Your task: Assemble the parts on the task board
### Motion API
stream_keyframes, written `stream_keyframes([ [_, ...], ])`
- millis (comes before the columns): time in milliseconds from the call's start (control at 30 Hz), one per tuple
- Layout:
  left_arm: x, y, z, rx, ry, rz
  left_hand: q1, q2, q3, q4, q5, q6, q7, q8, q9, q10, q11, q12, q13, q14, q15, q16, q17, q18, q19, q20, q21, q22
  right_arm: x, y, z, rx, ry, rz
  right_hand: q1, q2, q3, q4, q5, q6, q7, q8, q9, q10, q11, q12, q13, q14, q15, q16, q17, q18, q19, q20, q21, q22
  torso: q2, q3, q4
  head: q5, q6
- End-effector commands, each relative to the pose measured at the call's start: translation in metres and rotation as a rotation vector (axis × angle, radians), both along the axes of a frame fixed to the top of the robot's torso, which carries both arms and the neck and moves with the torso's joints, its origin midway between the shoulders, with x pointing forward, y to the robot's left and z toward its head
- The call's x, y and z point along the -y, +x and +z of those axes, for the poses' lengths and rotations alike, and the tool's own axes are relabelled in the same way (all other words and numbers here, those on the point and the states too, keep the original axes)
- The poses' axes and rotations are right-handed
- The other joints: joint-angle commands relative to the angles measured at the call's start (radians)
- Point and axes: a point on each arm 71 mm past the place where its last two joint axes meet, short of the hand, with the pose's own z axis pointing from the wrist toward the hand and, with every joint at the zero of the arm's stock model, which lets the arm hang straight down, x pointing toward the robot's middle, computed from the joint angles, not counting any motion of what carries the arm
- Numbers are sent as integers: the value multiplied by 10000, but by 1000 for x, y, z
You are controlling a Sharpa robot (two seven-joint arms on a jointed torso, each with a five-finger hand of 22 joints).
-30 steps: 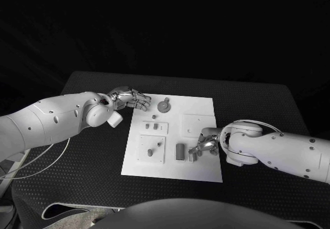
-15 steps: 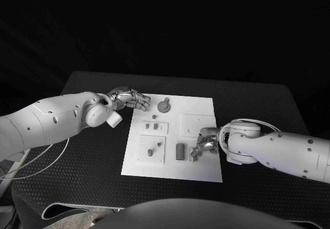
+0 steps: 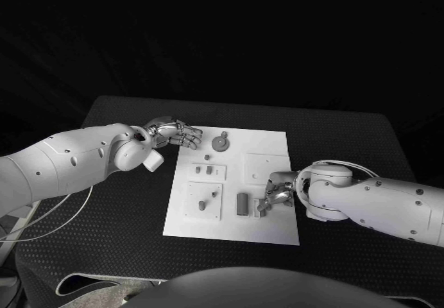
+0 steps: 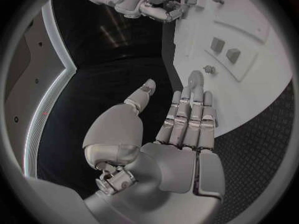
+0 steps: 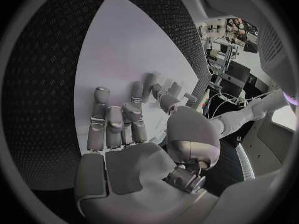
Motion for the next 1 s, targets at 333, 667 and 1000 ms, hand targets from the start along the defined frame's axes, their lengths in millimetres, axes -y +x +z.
stream_keyframes([
  [333,0,-1,1,35,-76,-145,-138,-15,-88,-8,-37,-60,5,67,8,-68,-7,0,3,-49,12,-68,35,-74,-41,5,57,12,39,0,-13,-116,-1439,-632,-20,47,19,-77,34,-43,148,-327,-16,105,-2,-12,68,-44,-16,98,-31,136,47,12,-74,139,1,-11,-1,-10,1],
  [667,1,-1,1,39,-82,-151,-165,-24,-113,-12,-37,-64,3,70,11,-70,-8,-1,4,-53,12,-72,45,-75,-43,2,57,13,33,2,-10,707,-1903,-129,-94,22,25,-70,34,-39,149,-342,-16,116,-1,-16,85,-96,-11,97,-97,136,34,23,-91,135,3,0,-6,-28,1],
  [1000,2,-1,1,35,-98,-188,-172,-23,-121,-17,-36,-66,3,72,12,-70,-8,-1,4,-55,11,-73,50,-74,-44,1,57,14,28,0,-13,290,-1913,-36,-786,130,157,408,34,-215,218,-568,-82,-97,60,-310,-122,-456,34,68,-467,136,-92,77,-206,136,-2,-4,2,-63,1],
])
